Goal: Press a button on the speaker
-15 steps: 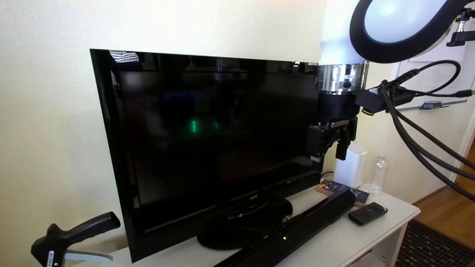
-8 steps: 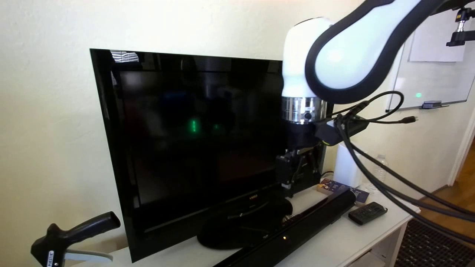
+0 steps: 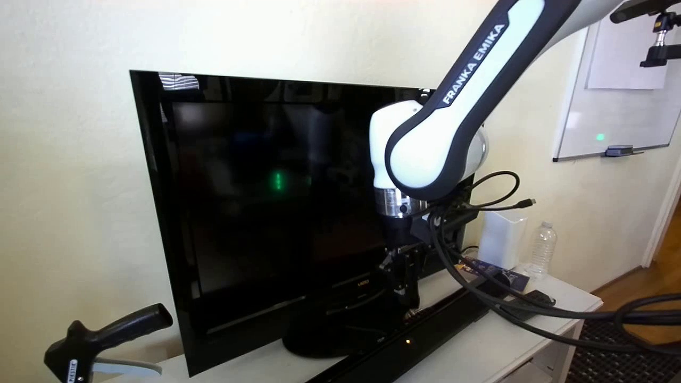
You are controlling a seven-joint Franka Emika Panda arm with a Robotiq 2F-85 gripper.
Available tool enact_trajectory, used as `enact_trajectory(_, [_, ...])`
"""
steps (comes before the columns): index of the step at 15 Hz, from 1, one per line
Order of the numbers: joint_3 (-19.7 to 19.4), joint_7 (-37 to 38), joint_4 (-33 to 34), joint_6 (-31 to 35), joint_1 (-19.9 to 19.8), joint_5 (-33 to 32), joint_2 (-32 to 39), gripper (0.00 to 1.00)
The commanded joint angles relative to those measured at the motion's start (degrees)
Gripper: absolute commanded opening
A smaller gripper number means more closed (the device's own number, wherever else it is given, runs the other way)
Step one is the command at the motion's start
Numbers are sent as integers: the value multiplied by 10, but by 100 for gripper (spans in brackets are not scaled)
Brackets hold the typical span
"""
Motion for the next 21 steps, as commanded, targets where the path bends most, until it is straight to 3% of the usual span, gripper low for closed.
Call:
enact_trajectory(1, [-20,2,40,1,12,-4,50,0])
enact_trajectory(2, [-21,-1,42,15,11,0,60,0])
enact_trajectory(3, [-21,-5,23,3,11,6,36,7])
enact_trajectory(5, [-23,-5,30,8,11,6,49,1])
enact_trajectory(21, [-36,-12,81,61,6,27,141,0])
